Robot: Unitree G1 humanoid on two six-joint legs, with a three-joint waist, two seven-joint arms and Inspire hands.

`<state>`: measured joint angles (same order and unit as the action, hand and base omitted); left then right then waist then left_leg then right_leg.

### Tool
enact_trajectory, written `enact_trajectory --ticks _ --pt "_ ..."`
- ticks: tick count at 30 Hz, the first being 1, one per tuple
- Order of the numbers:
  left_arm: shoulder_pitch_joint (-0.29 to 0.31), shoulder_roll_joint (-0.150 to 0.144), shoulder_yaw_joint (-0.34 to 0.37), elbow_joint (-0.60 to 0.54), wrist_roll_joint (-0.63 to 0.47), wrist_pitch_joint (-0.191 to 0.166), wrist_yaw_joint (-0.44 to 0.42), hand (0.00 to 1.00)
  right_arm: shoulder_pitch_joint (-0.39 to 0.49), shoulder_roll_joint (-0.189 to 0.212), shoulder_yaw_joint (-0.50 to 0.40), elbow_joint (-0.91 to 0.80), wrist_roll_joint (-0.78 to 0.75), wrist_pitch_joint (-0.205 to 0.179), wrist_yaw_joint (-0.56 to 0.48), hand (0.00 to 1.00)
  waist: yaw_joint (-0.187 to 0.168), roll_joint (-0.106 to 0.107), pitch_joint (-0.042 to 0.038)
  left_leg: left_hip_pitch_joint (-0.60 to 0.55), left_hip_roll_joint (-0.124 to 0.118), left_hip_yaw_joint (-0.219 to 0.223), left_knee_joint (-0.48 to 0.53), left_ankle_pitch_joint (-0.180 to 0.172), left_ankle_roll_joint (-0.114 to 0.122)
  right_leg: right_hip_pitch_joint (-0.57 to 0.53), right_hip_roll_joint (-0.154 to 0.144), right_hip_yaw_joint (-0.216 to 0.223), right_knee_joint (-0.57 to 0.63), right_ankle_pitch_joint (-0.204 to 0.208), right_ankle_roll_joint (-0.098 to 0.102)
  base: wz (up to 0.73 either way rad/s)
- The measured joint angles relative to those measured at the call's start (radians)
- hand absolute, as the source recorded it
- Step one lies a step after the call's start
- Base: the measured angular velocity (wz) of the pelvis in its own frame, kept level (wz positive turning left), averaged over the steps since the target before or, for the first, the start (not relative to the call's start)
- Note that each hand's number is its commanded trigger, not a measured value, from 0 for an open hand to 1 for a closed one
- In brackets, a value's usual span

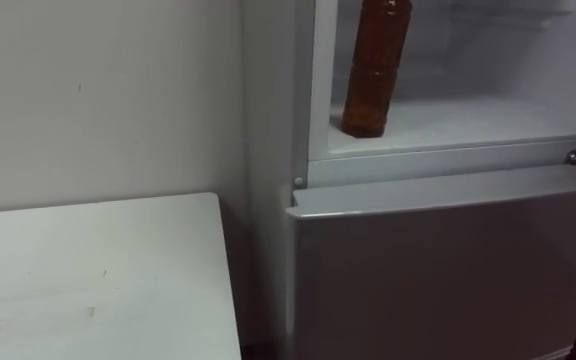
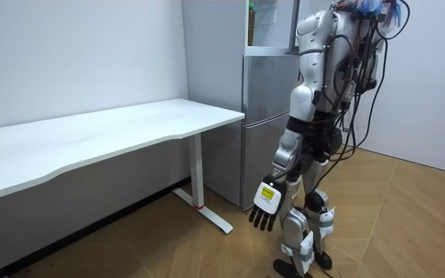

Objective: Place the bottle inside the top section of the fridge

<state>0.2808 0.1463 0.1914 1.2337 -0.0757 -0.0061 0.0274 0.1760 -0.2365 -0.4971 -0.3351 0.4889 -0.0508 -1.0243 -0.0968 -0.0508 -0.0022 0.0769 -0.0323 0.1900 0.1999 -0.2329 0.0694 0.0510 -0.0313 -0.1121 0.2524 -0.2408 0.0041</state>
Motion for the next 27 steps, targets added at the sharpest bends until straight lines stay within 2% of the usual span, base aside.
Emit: enact_trajectory --ticks 9,14,27 --pt "0.002 0.011 -0.052 0.005 0.001 -0.010 -0.033 0.00 0.000 0.000 0.046 -0.015 -0.001 -0.013 0.012 0.00 0.017 0.011 -0.0004 0.001 0.003 0.011 0.003 -0.001 -0.001 -0.002 0.005 0.020 0.004 0.003 -0.001 -0.05" --pt "0.007 0.011 -0.076 0.004 0.002 -0.010 -0.049 0.00 0.000 0.000 0.083 -0.031 -0.009 -0.013 0.048 0.00 0.020 0.024 -0.0062 -0.005 0.003 0.011 0.003 0.000 0.000 -0.014 0.007 0.027 0.007 0.008 -0.001 -0.04" --pt "0.007 0.011 -0.080 0.004 0.001 -0.008 -0.059 0.00 0.000 0.000 0.158 -0.036 -0.024 -0.013 0.115 0.00 0.020 0.024 -0.0053 -0.012 0.004 0.010 0.004 0.000 0.000 -0.017 0.009 0.028 0.004 0.010 -0.002 0.00"
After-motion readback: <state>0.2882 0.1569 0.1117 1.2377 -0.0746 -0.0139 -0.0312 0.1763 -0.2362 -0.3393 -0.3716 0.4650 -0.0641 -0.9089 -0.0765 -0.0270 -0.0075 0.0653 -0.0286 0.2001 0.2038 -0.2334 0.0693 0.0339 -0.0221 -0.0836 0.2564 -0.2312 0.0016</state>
